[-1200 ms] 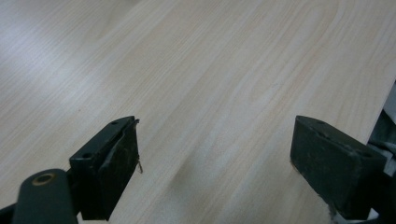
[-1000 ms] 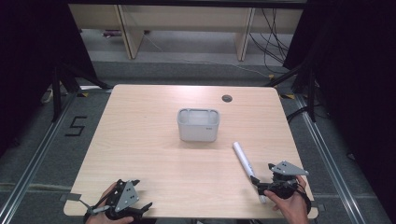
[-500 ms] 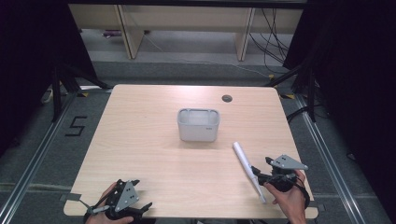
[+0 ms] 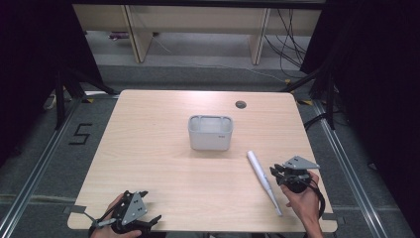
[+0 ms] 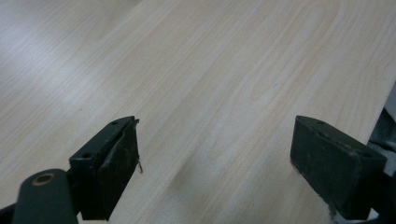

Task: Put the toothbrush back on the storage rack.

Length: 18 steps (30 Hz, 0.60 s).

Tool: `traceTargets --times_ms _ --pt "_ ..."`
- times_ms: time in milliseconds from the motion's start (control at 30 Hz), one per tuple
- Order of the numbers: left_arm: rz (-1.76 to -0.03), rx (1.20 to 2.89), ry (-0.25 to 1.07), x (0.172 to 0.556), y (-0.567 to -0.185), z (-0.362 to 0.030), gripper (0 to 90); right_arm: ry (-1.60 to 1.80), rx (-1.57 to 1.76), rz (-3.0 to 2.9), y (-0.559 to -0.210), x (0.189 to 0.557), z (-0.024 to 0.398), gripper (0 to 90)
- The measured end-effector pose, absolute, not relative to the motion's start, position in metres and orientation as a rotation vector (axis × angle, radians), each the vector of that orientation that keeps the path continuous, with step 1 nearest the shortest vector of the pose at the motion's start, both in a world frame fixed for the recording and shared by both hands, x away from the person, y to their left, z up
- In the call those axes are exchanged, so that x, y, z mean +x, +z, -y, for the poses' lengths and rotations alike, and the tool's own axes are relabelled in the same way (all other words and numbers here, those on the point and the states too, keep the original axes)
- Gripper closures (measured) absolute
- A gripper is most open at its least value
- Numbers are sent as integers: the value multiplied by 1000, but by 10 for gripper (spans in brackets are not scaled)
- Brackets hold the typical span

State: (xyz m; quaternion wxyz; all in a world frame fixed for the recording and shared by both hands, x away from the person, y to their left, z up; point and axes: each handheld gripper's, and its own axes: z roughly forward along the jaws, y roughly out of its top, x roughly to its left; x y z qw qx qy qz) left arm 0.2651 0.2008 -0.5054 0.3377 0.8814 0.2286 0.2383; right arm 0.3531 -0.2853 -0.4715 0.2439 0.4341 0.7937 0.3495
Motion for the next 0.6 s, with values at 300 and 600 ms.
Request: traceTargets --times_ms 300,600 --pt "-599 2296 618 265 -506 -201 149 862 1161 -2216 -473 376 275 872" --pt "-602 2292 617 265 -506 -201 150 805 1193 -2275 -477 395 261 900"
